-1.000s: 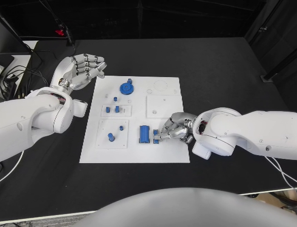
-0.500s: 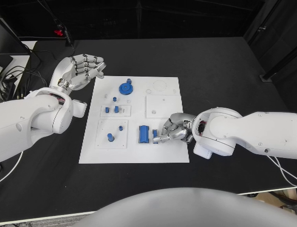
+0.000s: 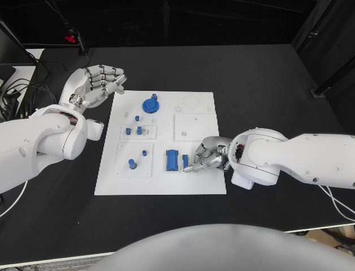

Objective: Assemble the parts on the task board

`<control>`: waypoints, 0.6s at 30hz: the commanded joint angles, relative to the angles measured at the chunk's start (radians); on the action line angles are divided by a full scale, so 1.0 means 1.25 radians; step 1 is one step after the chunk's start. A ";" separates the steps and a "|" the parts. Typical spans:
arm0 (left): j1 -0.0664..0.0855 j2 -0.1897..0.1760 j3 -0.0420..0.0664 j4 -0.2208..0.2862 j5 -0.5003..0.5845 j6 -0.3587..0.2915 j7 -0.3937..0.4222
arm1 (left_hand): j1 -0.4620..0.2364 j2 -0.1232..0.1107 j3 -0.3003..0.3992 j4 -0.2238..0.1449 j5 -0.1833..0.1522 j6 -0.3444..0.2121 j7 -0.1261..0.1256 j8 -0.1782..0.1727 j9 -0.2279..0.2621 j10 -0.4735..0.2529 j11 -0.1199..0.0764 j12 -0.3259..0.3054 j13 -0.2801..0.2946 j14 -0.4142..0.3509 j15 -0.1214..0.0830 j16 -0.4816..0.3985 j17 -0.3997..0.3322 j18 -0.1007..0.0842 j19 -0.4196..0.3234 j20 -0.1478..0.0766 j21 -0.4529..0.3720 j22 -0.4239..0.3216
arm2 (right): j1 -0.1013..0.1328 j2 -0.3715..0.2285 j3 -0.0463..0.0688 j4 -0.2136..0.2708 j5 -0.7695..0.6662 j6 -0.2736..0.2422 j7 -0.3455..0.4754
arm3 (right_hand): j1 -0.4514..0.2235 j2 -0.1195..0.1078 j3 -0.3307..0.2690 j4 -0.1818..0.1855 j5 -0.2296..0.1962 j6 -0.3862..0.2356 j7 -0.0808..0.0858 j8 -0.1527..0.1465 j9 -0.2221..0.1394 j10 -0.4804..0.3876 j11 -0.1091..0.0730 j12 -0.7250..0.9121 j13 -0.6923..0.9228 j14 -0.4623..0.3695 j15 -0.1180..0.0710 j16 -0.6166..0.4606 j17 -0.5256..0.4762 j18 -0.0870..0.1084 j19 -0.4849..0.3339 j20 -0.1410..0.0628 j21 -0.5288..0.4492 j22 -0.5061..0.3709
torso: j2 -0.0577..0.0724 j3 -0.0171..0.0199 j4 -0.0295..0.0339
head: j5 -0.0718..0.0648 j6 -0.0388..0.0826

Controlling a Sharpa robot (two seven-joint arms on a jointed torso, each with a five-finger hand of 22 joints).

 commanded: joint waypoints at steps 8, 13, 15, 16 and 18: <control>0.001 0.001 0.001 0.001 0.002 0.005 0.001 | -0.001 0.009 -0.005 -0.001 0.004 -0.006 0.050 0.003 -0.001 -0.005 0.002 0.003 -0.001 -0.007 0.000 0.004 -0.001 0.007 0.004 0.000 0.004 -0.001 | 0.001 0.010 0.000 -0.015 -0.009 -0.017 -0.003 | 0.042 0.028 0.004 -0.001 0.056 -0.001 -0.010 -0.001 0.012 0.083 -0.011 0.003 0.210 0.085 -0.010 0.002 0.211 -0.006 0.085 -0.009 0.003 0.211 | 0.000 -0.0005 -0.0001 | -0.001 0.000; 0.001 0.001 0.001 0.001 0.002 0.004 0.001 | 0.000 0.010 -0.005 -0.001 0.004 -0.007 0.050 0.004 -0.001 -0.005 0.002 0.004 -0.001 -0.006 -0.001 0.005 -0.001 0.007 0.004 0.000 0.004 -0.001 | 0.001 0.011 0.000 -0.017 -0.009 -0.008 -0.008 | 0.065 0.025 0.004 -0.006 0.085 -0.003 -0.012 -0.005 0.016 0.083 -0.012 0.003 0.210 0.085 -0.011 0.002 0.211 -0.006 0.085 -0.011 0.003 0.211 | -0.001 -0.0003 -0.0001 | -0.001 0.000; 0.001 0.001 0.001 0.001 0.002 0.004 0.000 | 0.000 0.010 -0.005 -0.001 0.004 -0.007 0.050 0.004 -0.001 -0.005 0.002 0.004 -0.001 -0.006 -0.001 0.005 -0.001 0.007 0.004 0.000 0.004 -0.001 | 0.001 0.012 0.000 -0.017 -0.009 -0.003 -0.011 | 0.080 0.021 0.005 -0.011 0.099 -0.005 -0.012 -0.008 0.018 0.083 -0.013 0.003 0.210 0.085 -0.012 0.002 0.211 -0.006 0.085 -0.011 0.003 0.211 | 0.000 -0.0004 0.0002 | -0.001 0.000; 0.001 0.001 0.001 0.001 0.002 0.004 0.000 | 0.000 0.010 -0.005 -0.001 0.004 -0.007 0.050 0.004 -0.001 -0.005 0.002 0.004 -0.001 -0.006 -0.001 0.005 -0.001 0.007 0.004 0.000 0.004 -0.001 | 0.001 0.012 0.000 -0.017 -0.009 -0.002 -0.011 | 0.084 0.020 0.005 -0.013 0.102 -0.005 -0.012 -0.008 0.018 0.083 -0.013 0.003 0.210 0.085 -0.012 0.002 0.211 -0.006 0.085 -0.011 0.003 0.211 | 0.000 -0.0004 0.0003 | -0.001 0.000; 0.001 0.001 0.001 0.001 0.002 0.004 0.000 | 0.000 0.010 -0.005 -0.001 0.004 -0.007 0.050 0.004 -0.001 -0.005 0.002 0.004 -0.001 -0.006 -0.001 0.005 -0.001 0.007 0.004 0.000 0.004 -0.001 | 0.001 0.011 0.000 -0.015 -0.009 -0.003 -0.009 | 0.092 0.018 0.006 -0.016 0.104 -0.005 -0.013 -0.009 0.019 0.083 -0.013 0.003 0.210 0.085 -0.012 0.002 0.211 -0.006 0.085 -0.012 0.003 0.211 | 0.000 -0.0002 -0.0001 | -0.002 0.000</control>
